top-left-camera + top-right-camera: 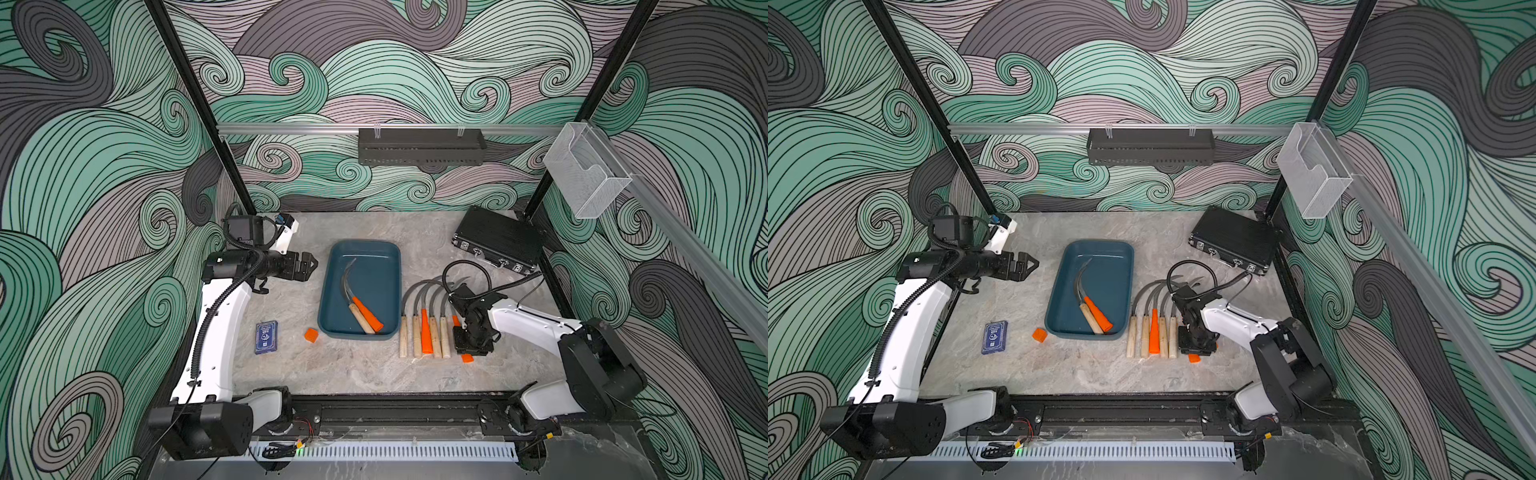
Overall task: Put small sickles into storage boxes
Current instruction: Pick up the sickle at the center of the board.
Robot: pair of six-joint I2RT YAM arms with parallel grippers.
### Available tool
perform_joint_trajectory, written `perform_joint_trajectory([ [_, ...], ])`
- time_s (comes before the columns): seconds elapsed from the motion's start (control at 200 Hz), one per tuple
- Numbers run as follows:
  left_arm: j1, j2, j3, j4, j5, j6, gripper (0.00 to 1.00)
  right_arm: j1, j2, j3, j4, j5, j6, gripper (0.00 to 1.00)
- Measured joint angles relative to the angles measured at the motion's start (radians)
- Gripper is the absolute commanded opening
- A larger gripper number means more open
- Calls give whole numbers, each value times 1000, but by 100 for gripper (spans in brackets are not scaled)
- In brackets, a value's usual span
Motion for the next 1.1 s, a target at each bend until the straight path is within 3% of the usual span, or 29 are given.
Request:
perform_joint_trajectory([
  [0.791,0,0,0,7,5,-15,99,0,3,10,13,8,-37,17],
  [1.101,0,0,0,7,5,-28,99,0,-71,11,28,-30,-56,13],
])
